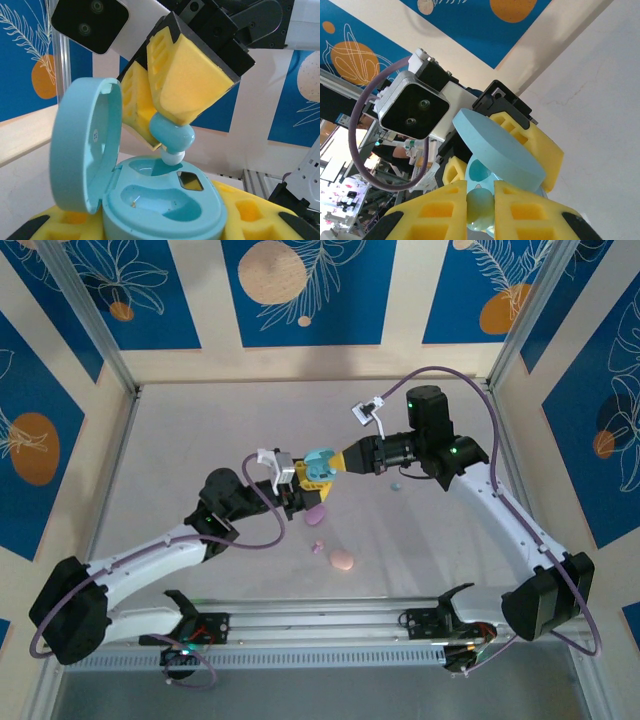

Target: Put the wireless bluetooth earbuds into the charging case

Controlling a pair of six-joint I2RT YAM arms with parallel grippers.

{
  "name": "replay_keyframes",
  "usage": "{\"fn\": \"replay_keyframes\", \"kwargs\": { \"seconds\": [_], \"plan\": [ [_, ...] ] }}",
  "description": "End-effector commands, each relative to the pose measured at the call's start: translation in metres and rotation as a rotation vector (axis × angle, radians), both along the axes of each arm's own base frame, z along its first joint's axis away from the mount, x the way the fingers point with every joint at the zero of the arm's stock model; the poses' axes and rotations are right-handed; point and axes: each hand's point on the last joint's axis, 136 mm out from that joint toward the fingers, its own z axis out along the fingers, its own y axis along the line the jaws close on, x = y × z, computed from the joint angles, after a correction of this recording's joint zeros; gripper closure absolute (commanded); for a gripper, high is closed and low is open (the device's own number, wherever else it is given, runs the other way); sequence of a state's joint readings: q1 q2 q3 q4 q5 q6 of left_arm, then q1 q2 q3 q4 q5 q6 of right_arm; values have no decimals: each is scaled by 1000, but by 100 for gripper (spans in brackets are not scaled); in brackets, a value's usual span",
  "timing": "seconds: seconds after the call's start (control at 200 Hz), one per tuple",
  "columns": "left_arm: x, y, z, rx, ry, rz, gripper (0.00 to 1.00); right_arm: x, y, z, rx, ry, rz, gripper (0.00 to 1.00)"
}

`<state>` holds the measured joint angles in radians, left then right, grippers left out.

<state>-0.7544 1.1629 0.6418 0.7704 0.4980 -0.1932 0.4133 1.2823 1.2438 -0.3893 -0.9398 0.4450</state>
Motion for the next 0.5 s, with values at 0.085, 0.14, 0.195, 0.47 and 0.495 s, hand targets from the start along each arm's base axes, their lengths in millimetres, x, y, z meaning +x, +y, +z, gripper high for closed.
{"fn": "replay_keyframes", "kwargs": {
  "seconds": [0.085,0.14,0.195,0.47,0.495],
  "plan": [
    [-7,0,23,-56,-50,-45,73,2,5,4,-5,-19,0,82],
    [-8,0,23,-59,-48,-46,73,4,5,2,-9,-19,-4,82],
    [-8,0,24,-60,-49,-49,73,5,5,1,-13,-19,-9,82],
    [-8,0,24,-62,-50,-50,73,7,7,6,-1,-21,-18,82],
    [-8,0,24,-62,-49,-50,72,7,7,6,-2,-19,-20,82]
  ]
}}
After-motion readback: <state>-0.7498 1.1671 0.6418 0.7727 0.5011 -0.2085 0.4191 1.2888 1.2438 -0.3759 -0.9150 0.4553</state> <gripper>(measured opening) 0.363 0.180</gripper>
